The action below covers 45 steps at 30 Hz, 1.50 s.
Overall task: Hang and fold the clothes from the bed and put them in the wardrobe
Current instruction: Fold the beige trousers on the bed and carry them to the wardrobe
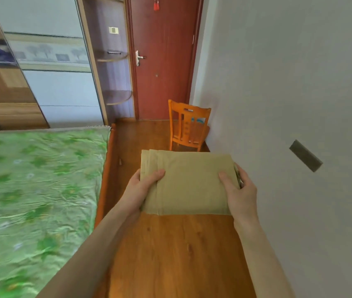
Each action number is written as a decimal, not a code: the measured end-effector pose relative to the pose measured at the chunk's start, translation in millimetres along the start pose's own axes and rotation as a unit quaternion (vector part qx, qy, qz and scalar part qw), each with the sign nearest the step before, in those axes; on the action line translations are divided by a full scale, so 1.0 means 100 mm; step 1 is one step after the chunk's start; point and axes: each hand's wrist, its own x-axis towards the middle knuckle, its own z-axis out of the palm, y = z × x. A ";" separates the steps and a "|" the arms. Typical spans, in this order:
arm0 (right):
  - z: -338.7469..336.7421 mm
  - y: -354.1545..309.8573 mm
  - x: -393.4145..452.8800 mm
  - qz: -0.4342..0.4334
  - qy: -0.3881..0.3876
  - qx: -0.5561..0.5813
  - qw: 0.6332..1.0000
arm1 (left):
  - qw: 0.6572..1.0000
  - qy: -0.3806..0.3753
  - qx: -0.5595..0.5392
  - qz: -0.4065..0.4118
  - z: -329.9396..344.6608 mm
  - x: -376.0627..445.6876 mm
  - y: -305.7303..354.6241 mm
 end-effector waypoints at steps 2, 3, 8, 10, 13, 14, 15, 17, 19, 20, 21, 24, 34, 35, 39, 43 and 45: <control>0.22 -0.02 0.24 -0.004 -0.036 0.012 0.999 | 0.999 0.042 -0.004 0.021 -0.09 0.12 0.08; 0.34 -0.03 0.36 -0.009 -0.052 0.017 0.998 | 0.998 0.060 -0.003 0.032 -0.15 0.18 0.13; 0.99 -0.02 0.90 -0.025 -0.117 0.036 0.992 | 0.990 0.119 -0.017 0.066 -0.48 0.61 0.31; 1.24 0.00 1.14 -0.030 -0.133 0.030 0.990 | 0.988 0.134 -0.030 0.071 -0.61 0.84 0.36; 1.65 -0.01 1.58 -0.041 -0.146 0.019 0.988 | 0.985 0.145 -0.051 0.078 -0.81 1.29 0.50; 1.80 -0.03 1.74 -0.044 -0.148 0.015 0.988 | 0.984 0.147 -0.056 0.082 -0.88 1.46 0.56; 1.96 -0.07 1.91 -0.047 -0.151 0.013 0.987 | 0.983 0.148 -0.060 0.085 -0.95 1.64 0.64; 2.30 -0.15 2.25 -0.053 -0.157 0.012 0.986 | 0.983 0.146 -0.069 0.089 -1.12 2.01 0.81; 2.64 -0.24 2.60 -0.058 -0.163 0.011 0.985 | 0.984 0.141 -0.075 0.085 -1.29 2.38 1.01; 2.80 -0.28 2.77 -0.059 -0.164 0.009 0.985 | 0.985 0.136 -0.078 0.078 -1.38 2.56 1.11; 2.95 -0.32 2.93 -0.063 -0.164 0.010 0.984 | 0.986 0.128 -0.081 0.071 -1.46 2.73 1.21; 3.40 -0.39 3.38 -0.072 -0.167 0.017 0.983 | 0.989 0.110 -0.082 0.057 -1.70 3.24 1.46; 4.48 -0.35 4.65 -0.063 -0.163 0.028 0.984 | 0.983 0.156 -0.060 0.073 -2.08 4.75 1.91; 4.60 -0.33 4.80 -0.064 -0.165 0.026 0.984 | 0.983 0.158 -0.060 0.071 -2.12 4.91 1.94; 5.13 -0.25 5.49 -0.071 -0.167 0.024 0.983 | 0.978 0.185 -0.047 0.081 -2.26 5.64 2.15; 5.70 -0.21 6.23 -0.063 -0.172 0.030 0.983 | 0.973 0.209 -0.037 0.088 -2.40 6.46 2.47; 5.99 -0.25 6.61 -0.066 -0.181 0.041 0.980 | 0.969 0.225 -0.025 0.095 -2.48 6.88 2.68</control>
